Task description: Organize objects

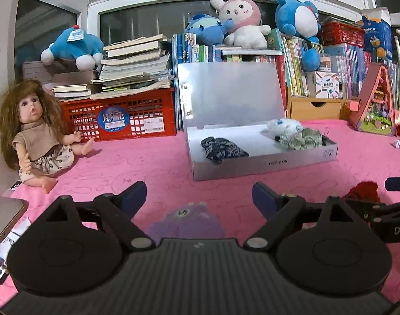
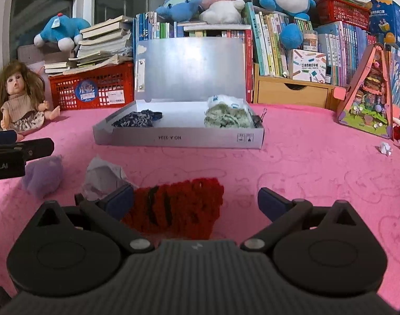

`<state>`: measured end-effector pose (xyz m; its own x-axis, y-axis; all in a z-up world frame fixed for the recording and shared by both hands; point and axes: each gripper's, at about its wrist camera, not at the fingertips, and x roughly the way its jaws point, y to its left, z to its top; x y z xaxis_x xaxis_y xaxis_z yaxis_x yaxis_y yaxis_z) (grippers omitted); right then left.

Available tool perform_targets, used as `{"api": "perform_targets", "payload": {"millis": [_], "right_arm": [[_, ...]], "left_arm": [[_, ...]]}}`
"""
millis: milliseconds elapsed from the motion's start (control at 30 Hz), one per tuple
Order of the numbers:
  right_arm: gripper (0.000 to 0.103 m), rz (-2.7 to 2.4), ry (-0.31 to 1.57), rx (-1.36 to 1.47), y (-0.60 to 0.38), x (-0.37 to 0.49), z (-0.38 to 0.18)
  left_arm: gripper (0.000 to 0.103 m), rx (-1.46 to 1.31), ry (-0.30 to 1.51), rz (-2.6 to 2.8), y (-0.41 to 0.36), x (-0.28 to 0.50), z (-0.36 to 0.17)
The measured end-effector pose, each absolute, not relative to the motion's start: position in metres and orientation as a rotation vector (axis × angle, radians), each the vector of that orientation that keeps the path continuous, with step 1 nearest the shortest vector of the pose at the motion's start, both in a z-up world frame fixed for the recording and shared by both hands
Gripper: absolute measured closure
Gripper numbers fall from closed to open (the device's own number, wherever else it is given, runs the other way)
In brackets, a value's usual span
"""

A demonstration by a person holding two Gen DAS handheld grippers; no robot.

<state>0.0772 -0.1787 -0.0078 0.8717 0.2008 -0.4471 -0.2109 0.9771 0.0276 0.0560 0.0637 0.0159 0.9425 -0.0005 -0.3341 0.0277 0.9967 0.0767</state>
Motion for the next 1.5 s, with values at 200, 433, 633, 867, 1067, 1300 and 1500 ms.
{"api": "perform_targets", "payload": {"millis": [200, 433, 633, 867, 1067, 1300, 1500], "right_arm": [[0.0, 0.225, 0.463, -0.002, -0.18, 0.077, -0.011], [0.0, 0.245, 0.459, -0.017, -0.175, 0.075, -0.015], [0.0, 0.266, 0.476, 0.002, -0.175, 0.078, -0.017], [0.0, 0.279, 0.479, -0.031, -0.17, 0.076, -0.018], [0.0, 0.285, 0.474, -0.066, -0.164, 0.074, -0.018], [0.0, 0.295, 0.486, -0.046, -0.168, 0.075, -0.019], [0.003, 0.305, 0.48, -0.052, -0.167, 0.074, -0.019]], "left_arm": [[0.012, 0.106, 0.348, 0.02, 0.065, 0.053, 0.002], [0.011, 0.105, 0.392, 0.025, 0.065, 0.059, -0.013], [0.011, 0.122, 0.413, 0.024, 0.062, 0.066, -0.019], [0.011, 0.113, 0.435, 0.026, 0.062, 0.07, -0.019], [0.012, 0.113, 0.44, 0.017, 0.062, 0.072, -0.019], [0.013, 0.111, 0.444, 0.019, 0.062, 0.073, -0.019], [0.019, 0.1, 0.443, 0.031, 0.064, 0.074, -0.019]]}}
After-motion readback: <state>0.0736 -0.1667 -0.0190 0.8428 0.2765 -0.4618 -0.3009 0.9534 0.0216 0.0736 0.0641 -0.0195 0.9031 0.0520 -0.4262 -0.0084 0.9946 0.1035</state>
